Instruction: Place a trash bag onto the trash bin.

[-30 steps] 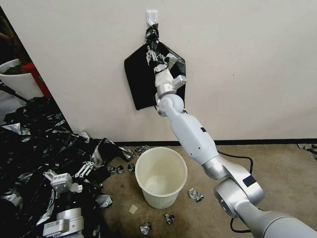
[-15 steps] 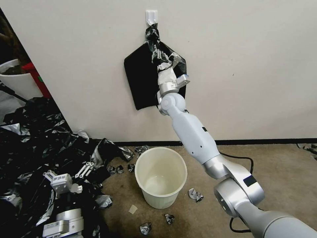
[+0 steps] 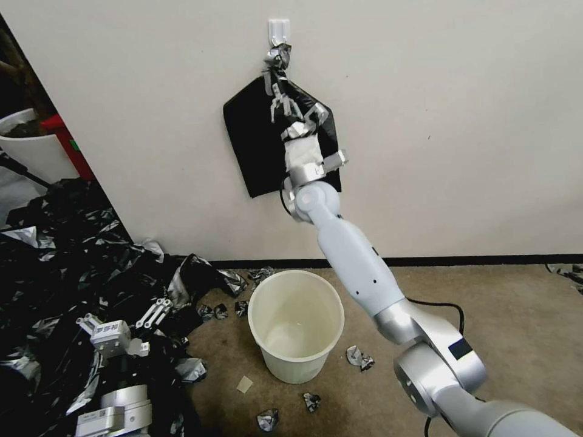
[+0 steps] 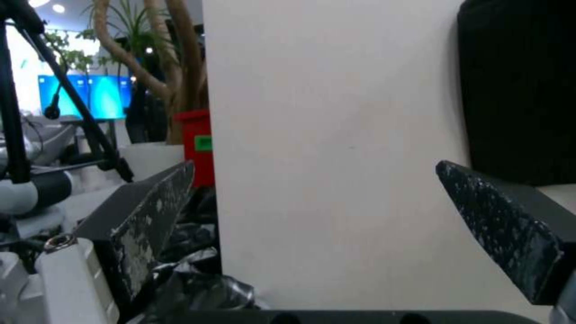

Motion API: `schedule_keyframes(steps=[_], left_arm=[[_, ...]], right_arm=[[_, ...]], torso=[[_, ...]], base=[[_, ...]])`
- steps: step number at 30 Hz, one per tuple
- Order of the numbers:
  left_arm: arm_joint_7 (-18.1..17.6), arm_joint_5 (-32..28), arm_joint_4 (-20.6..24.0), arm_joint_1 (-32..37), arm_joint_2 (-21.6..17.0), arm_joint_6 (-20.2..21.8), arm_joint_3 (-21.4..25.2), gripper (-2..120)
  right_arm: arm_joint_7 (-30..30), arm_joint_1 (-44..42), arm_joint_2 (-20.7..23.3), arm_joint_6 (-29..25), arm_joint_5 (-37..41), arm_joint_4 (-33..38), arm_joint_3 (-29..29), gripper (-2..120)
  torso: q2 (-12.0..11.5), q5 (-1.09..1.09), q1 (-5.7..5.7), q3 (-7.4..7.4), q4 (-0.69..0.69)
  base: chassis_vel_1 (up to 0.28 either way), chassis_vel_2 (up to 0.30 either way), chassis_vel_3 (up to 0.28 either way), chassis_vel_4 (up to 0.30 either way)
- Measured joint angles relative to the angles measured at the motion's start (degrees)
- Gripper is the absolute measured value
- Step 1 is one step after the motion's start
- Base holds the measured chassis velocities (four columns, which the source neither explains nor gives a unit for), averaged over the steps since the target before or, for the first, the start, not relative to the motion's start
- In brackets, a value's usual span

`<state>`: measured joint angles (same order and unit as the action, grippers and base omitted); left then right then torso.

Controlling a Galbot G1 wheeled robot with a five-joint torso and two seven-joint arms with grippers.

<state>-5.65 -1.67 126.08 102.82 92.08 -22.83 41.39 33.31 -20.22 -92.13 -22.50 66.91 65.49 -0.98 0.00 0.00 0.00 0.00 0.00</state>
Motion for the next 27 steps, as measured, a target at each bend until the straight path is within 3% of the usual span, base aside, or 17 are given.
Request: schedule_keyframes(steps=[2,3,7,11,20,22,27], left_arm=[[-0.03,0.01,-0.16,0.02,-0.23,0.0,0.27,100],[-0.03,0.01,-0.16,0.02,-0.23,0.0,0.27,100],[-0.15,-0.04,-0.72,-0.12,-0.7,-0.05,0.84,100],[-0.21,-0.07,-1.44,-0.45,-0.81,-0.18,0.92,100],[-0.25,-0.13,-2.89,-1.54,-0.96,-0.21,0.91,100],[-0.29,-0.28,-3.72,-2.17,-1.2,-0.21,0.93,100],[-0.32,-0.41,-4.45,-2.74,-1.53,-0.21,0.96,100]], right_arm=[[7.08,-0.87,0.25,0.74,1.18,-0.65,-0.28,0],[7.08,-0.87,0.25,0.74,1.18,-0.65,-0.28,0],[18.22,-2.24,0.92,2.2,1.53,-2.38,-0.99,0],[24.87,-3.24,1.43,3.5,1.42,-3.1,-1.17,0],[34.46,-5.79,2.53,6.07,-0.52,-4.07,-1.67,0],[39.16,-8.43,4.11,7.44,-3.42,-3.42,-1.38,0],[42.18,-11.55,5.6,8.13,-6.0,-2.07,-0.7,0]], torso=[[0.0,0.0,0.0,0.0,0.0],[0.0,0.0,0.0,0.0,0.0],[0.0,0.0,0.0,0.0,0.0],[0.0,0.0,0.0,0.0,0.0],[0.0,0.0,0.0,0.0,0.0],[0.0,0.01,0.0,0.0,0.0],[0.0,0.0,0.0,0.0,0.0]], base=[[0.0,0.0,0.0,0.0],[0.0,0.0,0.0,0.0],[0.0,0.0,0.0,0.0],[0.0,0.0,0.0,0.0],[0.0,0.0,0.0,0.0],[0.0,0.0,0.0,0.0],[0.0,0.0,0.0,0.0]])
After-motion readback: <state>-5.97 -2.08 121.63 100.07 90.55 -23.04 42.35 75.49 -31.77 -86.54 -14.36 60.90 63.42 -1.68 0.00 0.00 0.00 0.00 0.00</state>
